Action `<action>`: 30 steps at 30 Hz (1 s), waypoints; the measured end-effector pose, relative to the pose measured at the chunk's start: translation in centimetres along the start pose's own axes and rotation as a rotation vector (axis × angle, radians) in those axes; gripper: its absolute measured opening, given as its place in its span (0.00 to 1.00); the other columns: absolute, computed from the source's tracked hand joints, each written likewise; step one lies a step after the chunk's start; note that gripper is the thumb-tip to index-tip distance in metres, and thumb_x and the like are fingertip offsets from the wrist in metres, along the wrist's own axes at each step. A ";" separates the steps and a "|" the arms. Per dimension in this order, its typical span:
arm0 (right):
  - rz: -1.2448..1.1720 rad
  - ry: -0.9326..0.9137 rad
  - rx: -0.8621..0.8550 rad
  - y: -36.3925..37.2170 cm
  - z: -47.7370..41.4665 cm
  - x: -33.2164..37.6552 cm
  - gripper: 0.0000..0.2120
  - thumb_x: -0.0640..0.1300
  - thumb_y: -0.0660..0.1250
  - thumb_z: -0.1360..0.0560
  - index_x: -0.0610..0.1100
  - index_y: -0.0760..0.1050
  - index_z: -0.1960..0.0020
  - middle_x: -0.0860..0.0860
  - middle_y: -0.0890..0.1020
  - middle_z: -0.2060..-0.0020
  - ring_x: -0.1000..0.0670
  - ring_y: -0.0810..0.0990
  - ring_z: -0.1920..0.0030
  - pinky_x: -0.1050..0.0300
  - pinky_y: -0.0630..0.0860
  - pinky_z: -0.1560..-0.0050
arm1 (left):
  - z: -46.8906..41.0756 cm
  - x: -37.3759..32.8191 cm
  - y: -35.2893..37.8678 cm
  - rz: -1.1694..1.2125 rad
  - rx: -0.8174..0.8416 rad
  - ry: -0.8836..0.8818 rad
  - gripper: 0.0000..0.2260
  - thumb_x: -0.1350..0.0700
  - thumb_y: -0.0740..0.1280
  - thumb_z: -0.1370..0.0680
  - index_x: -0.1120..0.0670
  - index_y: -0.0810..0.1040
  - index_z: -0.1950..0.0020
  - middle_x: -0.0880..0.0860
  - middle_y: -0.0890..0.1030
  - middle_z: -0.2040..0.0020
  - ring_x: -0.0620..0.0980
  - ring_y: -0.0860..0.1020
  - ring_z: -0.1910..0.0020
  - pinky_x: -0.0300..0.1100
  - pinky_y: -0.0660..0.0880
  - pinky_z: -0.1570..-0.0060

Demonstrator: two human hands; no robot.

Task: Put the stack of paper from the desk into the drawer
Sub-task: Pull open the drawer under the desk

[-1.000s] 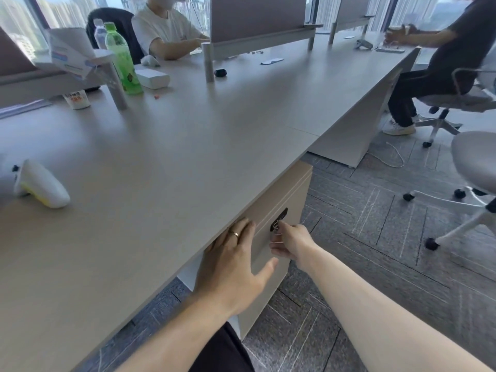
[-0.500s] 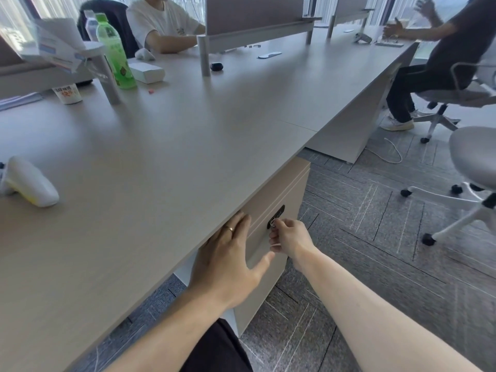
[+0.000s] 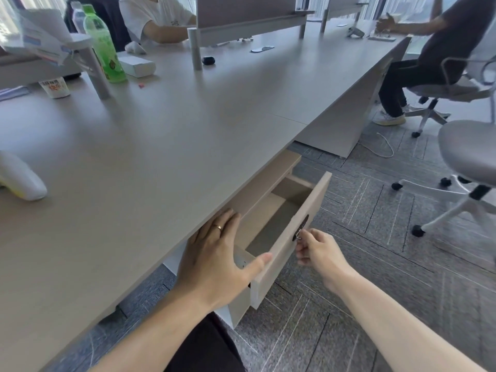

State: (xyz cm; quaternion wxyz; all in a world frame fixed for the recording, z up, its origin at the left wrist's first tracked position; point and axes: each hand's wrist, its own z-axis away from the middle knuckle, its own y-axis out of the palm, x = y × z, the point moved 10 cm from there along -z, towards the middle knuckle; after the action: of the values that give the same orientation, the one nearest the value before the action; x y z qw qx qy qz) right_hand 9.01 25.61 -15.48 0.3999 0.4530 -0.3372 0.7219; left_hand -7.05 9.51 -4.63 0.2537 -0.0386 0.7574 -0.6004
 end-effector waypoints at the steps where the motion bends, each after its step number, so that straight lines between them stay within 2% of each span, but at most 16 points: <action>1: 0.008 -0.002 -0.006 -0.7 0.2 -0.3 0.14 0.43 0.58 0.15 0.40 0.74 0.58 0.46 0.78 0.66 0.49 0.75 0.68 0.60 0.76 0.70 | 0.0 -0.1 -0.1 0.000 -0.002 0.001 0.48 0.21 0.52 0.29 0.49 0.58 0.17 0.46 0.59 0.17 0.45 0.55 0.18 0.45 0.54 0.21; 8: 0.008 -0.010 -0.048 -5.6 2.2 -2.1 0.15 0.41 0.59 0.16 0.40 0.74 0.60 0.43 0.78 0.66 0.47 0.76 0.70 0.57 0.76 0.69 | 0.2 -0.4 0.1 -0.029 0.002 -0.001 0.48 0.21 0.51 0.29 0.50 0.59 0.17 0.47 0.60 0.17 0.46 0.56 0.18 0.48 0.55 0.20; 14: -0.030 -0.012 -0.088 -8.9 3.7 -3.2 0.14 0.40 0.59 0.16 0.39 0.75 0.59 0.44 0.78 0.68 0.48 0.76 0.70 0.57 0.75 0.69 | 0.2 -0.7 0.1 -0.049 -0.009 0.004 0.47 0.23 0.53 0.28 0.51 0.62 0.18 0.49 0.64 0.18 0.47 0.59 0.19 0.47 0.56 0.21; 21: -0.051 0.000 -0.091 -9.3 3.9 -3.6 0.13 0.40 0.59 0.16 0.39 0.75 0.57 0.44 0.78 0.68 0.49 0.76 0.71 0.55 0.76 0.67 | 0.2 -0.8 0.0 -0.062 -0.012 -0.016 0.45 0.24 0.54 0.28 0.51 0.62 0.19 0.48 0.64 0.18 0.47 0.60 0.19 0.47 0.56 0.21; 30: -0.028 0.009 -0.092 -9.4 4.0 -3.6 0.14 0.40 0.60 0.16 0.39 0.76 0.58 0.44 0.77 0.68 0.49 0.75 0.71 0.60 0.76 0.72 | 0.0 -1.0 0.1 -0.072 -0.005 -0.022 0.45 0.24 0.55 0.28 0.52 0.62 0.19 0.50 0.64 0.18 0.49 0.60 0.20 0.48 0.57 0.21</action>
State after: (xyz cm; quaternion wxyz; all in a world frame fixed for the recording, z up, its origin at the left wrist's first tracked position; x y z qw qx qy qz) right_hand 19.86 25.52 -16.20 0.4318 0.4356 -0.3619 0.7020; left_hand -6.17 9.85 -4.39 0.2400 -0.0732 0.7543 -0.6067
